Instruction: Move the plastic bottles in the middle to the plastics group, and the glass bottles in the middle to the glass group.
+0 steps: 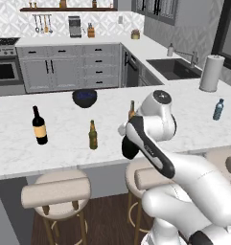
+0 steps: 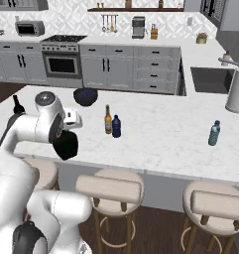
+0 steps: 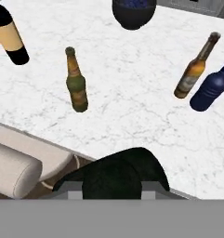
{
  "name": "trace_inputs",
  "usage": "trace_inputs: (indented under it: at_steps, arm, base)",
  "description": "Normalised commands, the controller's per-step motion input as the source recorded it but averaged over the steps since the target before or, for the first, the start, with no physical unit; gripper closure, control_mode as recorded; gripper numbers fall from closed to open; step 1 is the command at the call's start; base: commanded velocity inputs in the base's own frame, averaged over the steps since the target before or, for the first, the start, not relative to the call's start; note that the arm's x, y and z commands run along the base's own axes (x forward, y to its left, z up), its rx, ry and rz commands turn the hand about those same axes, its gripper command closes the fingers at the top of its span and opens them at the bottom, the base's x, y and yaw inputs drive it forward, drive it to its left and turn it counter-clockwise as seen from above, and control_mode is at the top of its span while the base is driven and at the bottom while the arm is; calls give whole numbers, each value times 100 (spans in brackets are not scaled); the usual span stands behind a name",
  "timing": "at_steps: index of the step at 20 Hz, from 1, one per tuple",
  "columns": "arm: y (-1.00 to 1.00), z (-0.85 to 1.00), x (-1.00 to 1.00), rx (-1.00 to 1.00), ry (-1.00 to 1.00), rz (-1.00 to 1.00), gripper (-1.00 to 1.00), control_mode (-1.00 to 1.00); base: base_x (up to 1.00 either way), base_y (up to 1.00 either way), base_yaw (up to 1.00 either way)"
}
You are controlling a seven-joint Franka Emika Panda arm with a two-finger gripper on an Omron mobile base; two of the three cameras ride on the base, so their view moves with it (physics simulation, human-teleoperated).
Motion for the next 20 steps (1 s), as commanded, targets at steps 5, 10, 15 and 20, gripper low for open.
trace_inputs:
  at_steps: [5, 10, 15, 20]
  arm:
    - [93, 51, -37, 0, 0, 14, 100, -100]
    - [71, 30, -20, 0, 0, 12, 100, -100]
    - [72, 3, -4, 0, 0, 13, 100, -100]
    - [57, 0, 21, 1, 0, 12, 100, -100]
  base:
    - [0, 0, 0]
    - [0, 0, 0]
    - [0, 0, 0]
    - [0, 0, 0]
